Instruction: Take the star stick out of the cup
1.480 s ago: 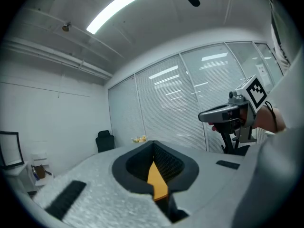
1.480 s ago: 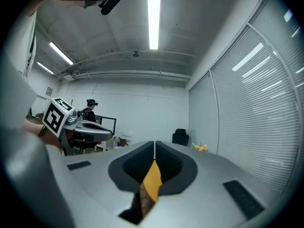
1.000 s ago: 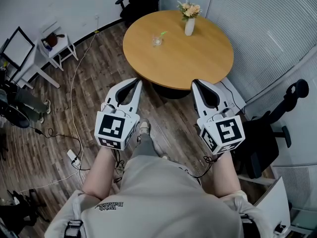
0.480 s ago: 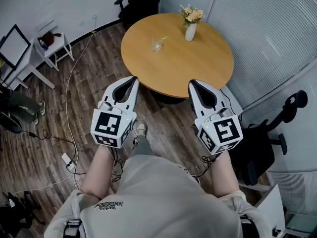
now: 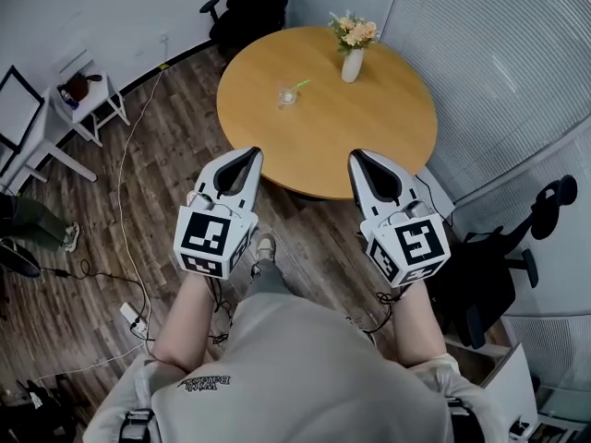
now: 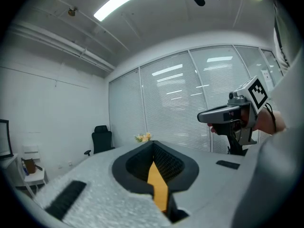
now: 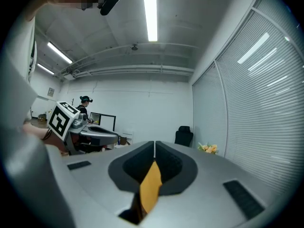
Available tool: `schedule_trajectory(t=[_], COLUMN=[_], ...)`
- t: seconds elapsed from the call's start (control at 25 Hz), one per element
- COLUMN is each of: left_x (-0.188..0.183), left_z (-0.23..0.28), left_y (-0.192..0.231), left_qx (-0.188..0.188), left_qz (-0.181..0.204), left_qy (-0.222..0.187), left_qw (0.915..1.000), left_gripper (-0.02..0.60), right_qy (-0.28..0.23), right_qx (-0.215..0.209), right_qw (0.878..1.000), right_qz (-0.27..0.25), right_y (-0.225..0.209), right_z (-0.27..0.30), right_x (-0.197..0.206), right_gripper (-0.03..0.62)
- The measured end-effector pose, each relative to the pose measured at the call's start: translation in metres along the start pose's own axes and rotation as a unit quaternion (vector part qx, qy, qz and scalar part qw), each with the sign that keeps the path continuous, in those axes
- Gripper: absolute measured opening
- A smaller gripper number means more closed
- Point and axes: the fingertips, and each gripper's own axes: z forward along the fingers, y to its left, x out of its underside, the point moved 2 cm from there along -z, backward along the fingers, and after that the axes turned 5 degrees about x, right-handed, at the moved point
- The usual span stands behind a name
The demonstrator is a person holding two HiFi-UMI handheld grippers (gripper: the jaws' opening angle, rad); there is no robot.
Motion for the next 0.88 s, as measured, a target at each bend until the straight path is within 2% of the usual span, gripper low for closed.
schedule_trajectory(t=[0.68,0.88], left_x=[0.000,-0.002], left_z=[0.090,0.112], left_y=[0.107,0.143], left_qx=[0.058,0.072], left_qz=[-0.005,0.001], left_qy=[0.008,0.004], left_qw=[0.9983,0.9974], left_gripper=[0.020,0.020], right_qy=[0.034,0.030], right_qx=[0.036,0.054], right_qw=[0.999,0.998], right_qz=[0.004,0.025], right_y=[-0.026,-0.033], right_z=[0.134,0.176], right_x=[-0.002,-0.008], right_gripper=[0.034,0.034])
